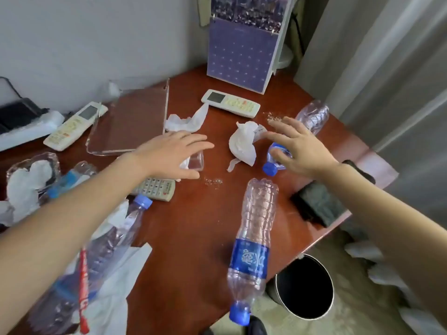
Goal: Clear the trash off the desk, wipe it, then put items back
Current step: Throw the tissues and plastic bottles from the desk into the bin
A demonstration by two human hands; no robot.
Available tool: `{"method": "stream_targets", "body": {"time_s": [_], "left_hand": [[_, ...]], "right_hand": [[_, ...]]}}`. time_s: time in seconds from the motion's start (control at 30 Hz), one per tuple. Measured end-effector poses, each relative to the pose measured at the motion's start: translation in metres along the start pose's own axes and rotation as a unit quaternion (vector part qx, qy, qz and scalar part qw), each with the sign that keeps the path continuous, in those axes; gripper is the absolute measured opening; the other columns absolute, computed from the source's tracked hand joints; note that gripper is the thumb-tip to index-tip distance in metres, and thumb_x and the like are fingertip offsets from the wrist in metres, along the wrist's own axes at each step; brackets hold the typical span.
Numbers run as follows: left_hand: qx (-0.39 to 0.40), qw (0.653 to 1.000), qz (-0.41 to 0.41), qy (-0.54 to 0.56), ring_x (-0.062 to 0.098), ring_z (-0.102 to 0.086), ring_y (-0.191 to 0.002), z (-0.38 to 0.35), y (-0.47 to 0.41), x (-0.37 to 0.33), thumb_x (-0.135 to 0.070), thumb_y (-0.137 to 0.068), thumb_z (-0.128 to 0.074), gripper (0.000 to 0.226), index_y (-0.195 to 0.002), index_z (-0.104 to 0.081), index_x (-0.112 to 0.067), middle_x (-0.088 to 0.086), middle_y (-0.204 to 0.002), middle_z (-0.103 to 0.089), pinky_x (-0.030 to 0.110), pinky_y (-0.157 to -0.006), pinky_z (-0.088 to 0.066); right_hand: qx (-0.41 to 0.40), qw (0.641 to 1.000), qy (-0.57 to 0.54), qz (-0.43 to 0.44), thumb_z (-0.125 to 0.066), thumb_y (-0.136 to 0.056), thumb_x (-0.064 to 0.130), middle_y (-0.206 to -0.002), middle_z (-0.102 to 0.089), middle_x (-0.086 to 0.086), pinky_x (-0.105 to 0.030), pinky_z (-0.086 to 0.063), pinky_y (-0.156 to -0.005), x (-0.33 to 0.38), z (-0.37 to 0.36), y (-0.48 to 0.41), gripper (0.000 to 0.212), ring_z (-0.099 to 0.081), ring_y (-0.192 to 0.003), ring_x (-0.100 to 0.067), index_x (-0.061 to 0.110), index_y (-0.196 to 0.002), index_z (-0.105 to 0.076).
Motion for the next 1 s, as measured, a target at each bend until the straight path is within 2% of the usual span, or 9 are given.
{"method": "stream_targets", "body": {"time_s": [0.17,0.27,0.4,0.53,0.67,0.77,0.87,0.93,1.0], "left_hand": [[0.068,0.996,0.046,0.044,0.01,-0.037,-0.13,-0.014,-0.005,0.016,-0.051,-0.08,-0.063,0.087,-0.146,-0.008,-0.041,-0.011,-0.149,-0.029,0.034,-0.098,-0.043],[0.055,0.994,0.059,0.068,0.01,-0.039,-0.129,-0.014,-0.01,0.013,-0.045,-0.078,-0.069,0.092,-0.148,-0.009,-0.035,-0.01,-0.147,-0.034,0.029,-0.098,-0.042],[0.012,0.984,0.059,0.166,-0.004,-0.034,-0.122,-0.003,-0.018,0.001,-0.04,-0.074,-0.074,0.091,-0.146,-0.019,-0.035,-0.016,-0.147,-0.03,0.018,-0.094,-0.031],[-0.002,0.971,0.014,0.24,-0.007,-0.033,-0.116,0.015,-0.05,-0.015,-0.036,-0.073,-0.075,0.083,-0.14,-0.027,-0.042,-0.026,-0.133,-0.03,0.005,-0.084,-0.029],[0.034,0.967,-0.043,0.248,0.002,-0.028,-0.128,0.024,-0.095,-0.021,-0.036,-0.067,-0.078,0.081,-0.134,-0.033,-0.047,-0.022,-0.145,-0.016,0.013,-0.094,-0.031],[0.093,0.968,-0.048,0.229,0.015,-0.007,-0.141,0.024,-0.12,-0.02,-0.042,-0.061,-0.081,0.079,-0.124,-0.035,-0.058,-0.023,-0.151,0.005,0.035,-0.107,-0.03],[0.145,0.968,-0.052,0.199,0.019,0.006,-0.143,0.02,-0.139,-0.021,-0.043,-0.062,-0.079,0.075,-0.121,-0.037,-0.06,-0.018,-0.152,0.019,0.045,-0.109,-0.027],[0.155,0.97,-0.051,0.178,0.022,-0.002,-0.142,0.015,-0.146,-0.024,-0.044,-0.061,-0.078,0.074,-0.121,-0.037,-0.059,-0.015,-0.154,0.015,0.041,-0.102,-0.035],[0.129,0.978,-0.051,0.155,0.022,-0.028,-0.132,0.012,-0.151,-0.027,-0.047,-0.06,-0.077,0.072,-0.121,-0.039,-0.052,-0.007,-0.151,-0.021,0.033,-0.085,-0.043]], "right_hand": [[-0.061,0.996,-0.001,0.066,-0.041,-0.086,0.041,-0.104,-0.065,-0.003,-0.042,-0.039,-0.09,-0.012,-0.009,0.003,0.042,-0.055,-0.097,-0.028,0.017,-0.112,-0.065],[-0.187,0.98,-0.003,-0.065,-0.047,-0.088,0.04,-0.109,-0.061,-0.009,-0.046,-0.04,-0.086,-0.017,0.001,-0.008,0.037,-0.05,-0.101,-0.036,0.015,-0.113,-0.06],[-0.098,0.91,-0.131,-0.381,-0.054,-0.081,0.061,-0.154,-0.009,-0.014,-0.054,-0.028,-0.103,-0.02,0.0,-0.028,0.084,-0.018,-0.133,-0.042,0.024,-0.146,-0.016],[-0.096,0.868,-0.238,-0.425,-0.067,-0.081,0.043,-0.154,0.018,-0.014,-0.048,-0.036,-0.098,-0.029,-0.009,-0.038,0.099,-0.018,-0.135,-0.045,0.03,-0.147,0.005],[-0.129,0.836,-0.353,-0.4,-0.071,-0.08,0.022,-0.149,-0.012,-0.016,-0.031,-0.041,-0.085,-0.039,-0.011,-0.029,0.102,-0.052,-0.101,-0.027,0.031,-0.146,0.006],[-0.146,0.838,-0.399,-0.343,-0.074,-0.075,0.015,-0.145,-0.029,-0.007,-0.03,-0.038,-0.098,-0.042,-0.013,-0.022,0.103,-0.044,-0.121,-0.022,0.031,-0.145,-0.001],[-0.146,0.814,-0.448,-0.339,-0.073,-0.074,0.009,-0.129,-0.047,-0.003,-0.035,-0.047,-0.095,-0.044,-0.013,-0.021,0.102,-0.058,-0.108,-0.018,0.033,-0.144,-0.003],[-0.147,0.813,-0.452,-0.337,-0.072,-0.075,0.008,-0.117,-0.05,0.004,-0.034,-0.049,-0.091,-0.045,-0.014,-0.021,0.1,-0.061,-0.097,-0.01,0.032,-0.145,-0.005],[-0.141,0.817,-0.449,-0.333,-0.071,-0.076,0.011,-0.11,-0.048,0.011,-0.029,-0.048,-0.088,-0.042,-0.015,-0.021,0.098,-0.059,-0.092,-0.004,0.031,-0.147,-0.005]]}}
Point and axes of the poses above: each hand's wrist, its own y-axis away from the middle knuckle, its own z-axis out of the back of the hand, x = y × z, the point moved 2 cm from there along -y, towards the middle knuckle
